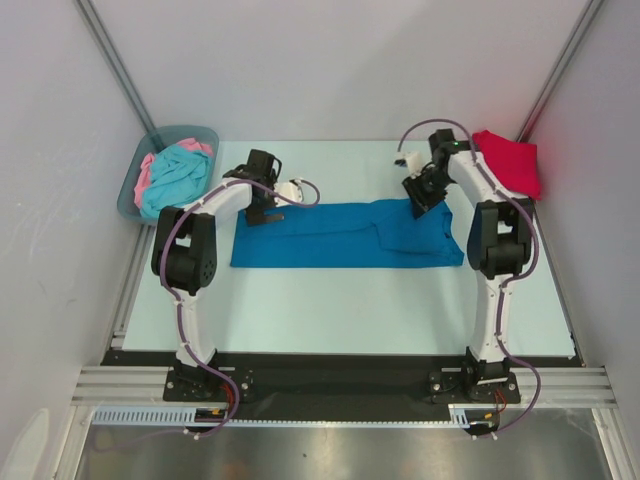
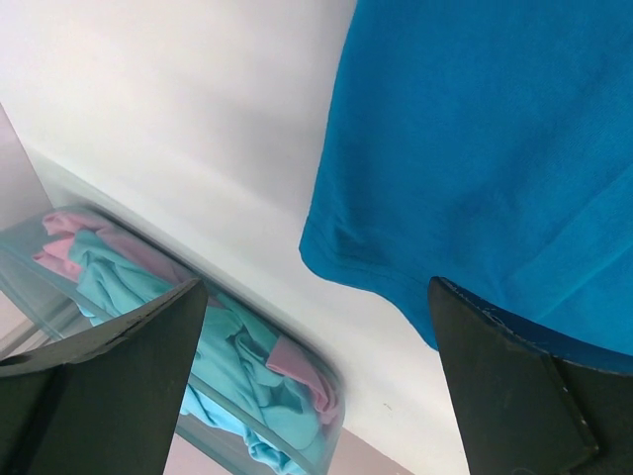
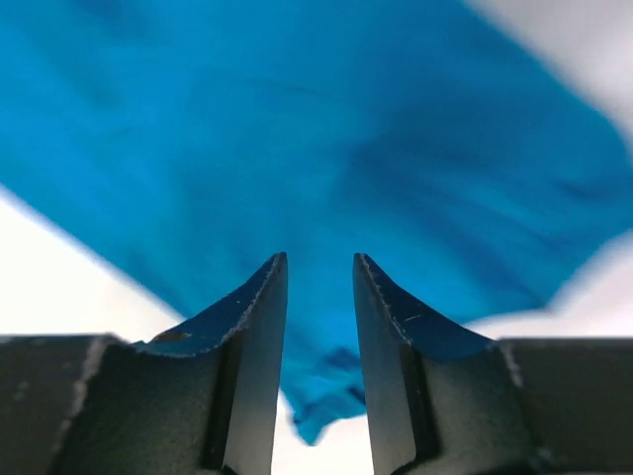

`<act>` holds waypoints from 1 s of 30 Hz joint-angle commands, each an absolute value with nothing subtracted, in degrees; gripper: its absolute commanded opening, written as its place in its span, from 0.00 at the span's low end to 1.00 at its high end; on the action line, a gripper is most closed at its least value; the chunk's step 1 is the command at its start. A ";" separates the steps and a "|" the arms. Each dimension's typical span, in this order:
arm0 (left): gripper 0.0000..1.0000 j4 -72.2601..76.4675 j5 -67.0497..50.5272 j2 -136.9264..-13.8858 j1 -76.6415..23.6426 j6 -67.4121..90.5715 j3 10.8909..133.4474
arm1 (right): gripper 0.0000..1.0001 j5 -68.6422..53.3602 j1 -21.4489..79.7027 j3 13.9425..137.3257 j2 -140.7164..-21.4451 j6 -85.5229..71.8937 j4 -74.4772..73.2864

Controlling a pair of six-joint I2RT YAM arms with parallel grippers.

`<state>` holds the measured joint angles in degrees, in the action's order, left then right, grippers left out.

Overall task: Fold and stack the t-shirts
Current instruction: Fold the tshirt

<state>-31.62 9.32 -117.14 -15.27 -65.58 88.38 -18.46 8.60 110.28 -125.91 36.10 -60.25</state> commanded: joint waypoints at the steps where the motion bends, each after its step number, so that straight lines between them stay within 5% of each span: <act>1: 1.00 -30.85 9.40 -116.81 -16.08 -66.00 89.48 | 0.37 -14.95 5.46 115.12 -125.23 27.34 -53.62; 18: 1.00 -24.71 13.18 -115.40 -17.40 -65.48 86.84 | 0.38 -17.93 -2.89 130.51 -137.81 20.92 -52.12; 30: 1.00 -21.88 13.01 -121.19 -17.23 -65.92 88.42 | 0.38 -20.48 -4.39 129.03 -137.02 19.78 -52.21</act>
<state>-22.87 12.47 -119.85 -16.93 -65.98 86.70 -18.17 -4.47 128.40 -139.13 20.88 -52.62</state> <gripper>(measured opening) 0.996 0.382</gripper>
